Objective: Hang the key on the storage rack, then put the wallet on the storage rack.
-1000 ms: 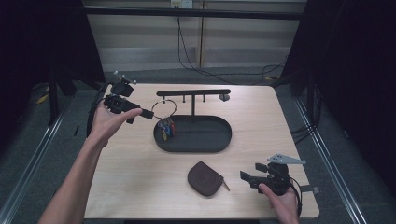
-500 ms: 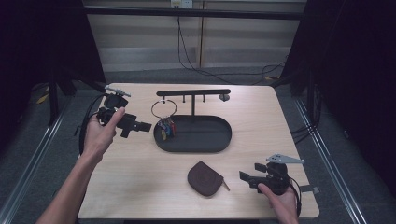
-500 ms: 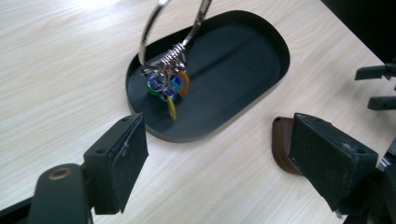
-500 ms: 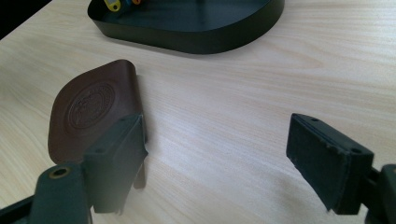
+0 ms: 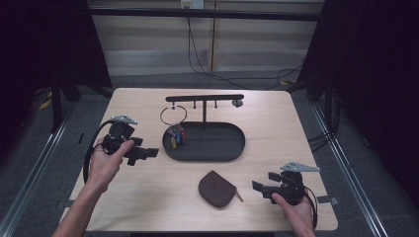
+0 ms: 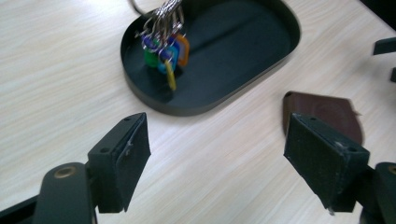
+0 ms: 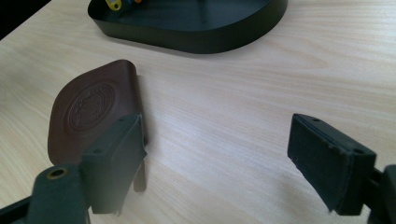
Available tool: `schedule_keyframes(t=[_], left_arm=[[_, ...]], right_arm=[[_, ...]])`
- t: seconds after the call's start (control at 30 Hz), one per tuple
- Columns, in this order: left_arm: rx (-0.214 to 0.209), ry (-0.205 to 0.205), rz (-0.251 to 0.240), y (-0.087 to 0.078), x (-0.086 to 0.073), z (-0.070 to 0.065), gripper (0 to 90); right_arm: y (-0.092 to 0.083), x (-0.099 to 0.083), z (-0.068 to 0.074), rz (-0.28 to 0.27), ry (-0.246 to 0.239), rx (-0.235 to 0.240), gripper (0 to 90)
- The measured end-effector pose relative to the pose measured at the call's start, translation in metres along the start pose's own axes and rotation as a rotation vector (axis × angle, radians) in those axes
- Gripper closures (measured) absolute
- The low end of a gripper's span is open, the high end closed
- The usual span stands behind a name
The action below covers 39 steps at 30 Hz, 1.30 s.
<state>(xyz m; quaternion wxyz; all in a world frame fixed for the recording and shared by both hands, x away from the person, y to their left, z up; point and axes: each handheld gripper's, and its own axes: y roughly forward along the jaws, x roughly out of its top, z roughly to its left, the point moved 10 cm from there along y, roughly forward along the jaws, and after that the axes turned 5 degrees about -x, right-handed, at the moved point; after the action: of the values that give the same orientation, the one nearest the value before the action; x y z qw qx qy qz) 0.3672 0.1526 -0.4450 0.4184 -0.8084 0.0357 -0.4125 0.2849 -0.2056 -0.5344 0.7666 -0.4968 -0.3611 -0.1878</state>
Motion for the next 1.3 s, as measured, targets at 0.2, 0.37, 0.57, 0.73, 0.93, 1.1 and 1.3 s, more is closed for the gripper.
schedule_keyframes(t=[0.2, 0.37, 0.57, 0.73, 0.93, 1.1, 1.3], left_arm=[[0.009, -0.005, -0.032, 0.004, -0.020, -0.005, 21.8], [0.018, -0.009, -0.066, 0.004, -0.034, -0.009, 21.4], [0.007, -0.014, -0.069, 0.007, -0.055, -0.014, 23.9], [-0.022, 0.003, -0.053, 0.013, -0.075, -0.022, 24.0], [-0.019, -0.015, -0.044, 0.018, -0.097, -0.027, 24.0], [-0.022, -0.011, -0.034, 0.026, -0.112, -0.031, 24.1], [-0.029, -0.011, -0.038, 0.024, -0.113, -0.028, 24.1]], right_arm=[[-0.002, 0.001, 0.000, -0.012, 0.008, 0.003, 17.8], [-0.002, -0.001, 0.003, 0.002, -0.007, 0.003, 17.2], [0.001, -0.003, 0.007, 0.028, -0.018, 0.011, 17.3], [-0.001, 0.001, 0.011, 0.018, -0.001, 0.034, 19.4], [-0.001, 0.007, 0.022, 0.057, -0.010, 0.073, 19.4], [0.006, 0.007, 0.041, 0.141, -0.056, 0.109, 20.0], [0.010, 0.019, 0.053, 0.177, -0.100, 0.108, 22.6]])
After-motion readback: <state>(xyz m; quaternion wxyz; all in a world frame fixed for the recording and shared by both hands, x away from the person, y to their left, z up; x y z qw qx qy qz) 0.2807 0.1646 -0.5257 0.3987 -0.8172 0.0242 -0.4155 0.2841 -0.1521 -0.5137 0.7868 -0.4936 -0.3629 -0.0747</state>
